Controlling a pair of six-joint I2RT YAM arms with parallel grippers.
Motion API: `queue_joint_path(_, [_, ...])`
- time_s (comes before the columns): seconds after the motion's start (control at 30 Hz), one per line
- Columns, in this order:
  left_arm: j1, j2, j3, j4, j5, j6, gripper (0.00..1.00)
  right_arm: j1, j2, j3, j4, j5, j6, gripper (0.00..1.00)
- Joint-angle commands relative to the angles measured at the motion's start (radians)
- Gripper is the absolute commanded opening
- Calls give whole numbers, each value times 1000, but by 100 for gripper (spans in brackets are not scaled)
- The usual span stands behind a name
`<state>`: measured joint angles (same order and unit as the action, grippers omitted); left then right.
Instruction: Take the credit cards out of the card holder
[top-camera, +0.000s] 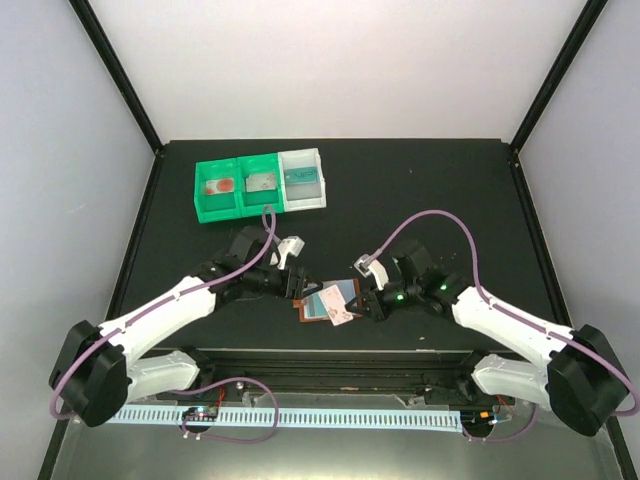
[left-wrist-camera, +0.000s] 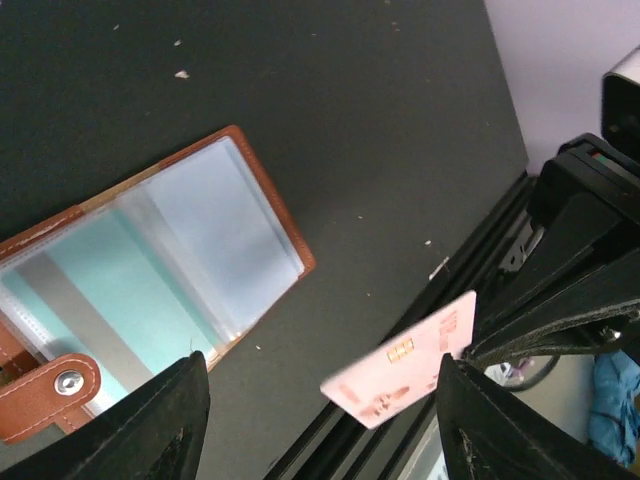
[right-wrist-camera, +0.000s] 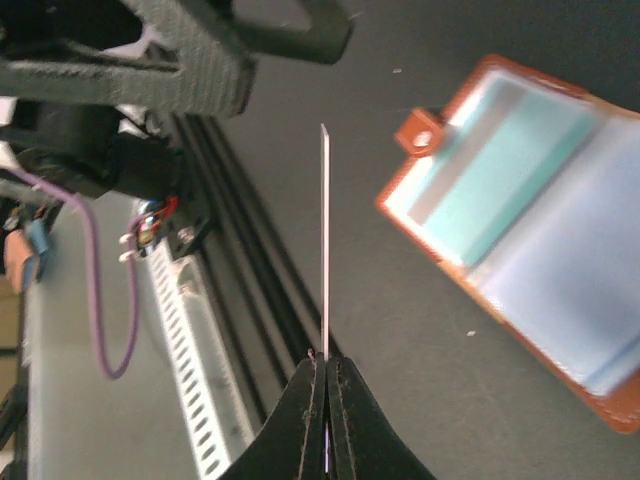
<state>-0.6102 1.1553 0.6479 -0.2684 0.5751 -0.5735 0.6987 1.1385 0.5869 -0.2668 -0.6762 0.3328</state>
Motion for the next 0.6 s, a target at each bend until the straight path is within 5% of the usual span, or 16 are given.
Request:
queue_joint_path(0.0, [13,-50,63,-112,80,116,61,-7,-39,35,-22,-190,-64,1])
queue_joint_path(0.27, [24,-117,50,-31,388,141,48,-7,-65,36,46,-343,-44,1])
queue_joint_path(0.57, [26,-138,43,9,494,159,48,-7,-65,19,113,-409,-4,1])
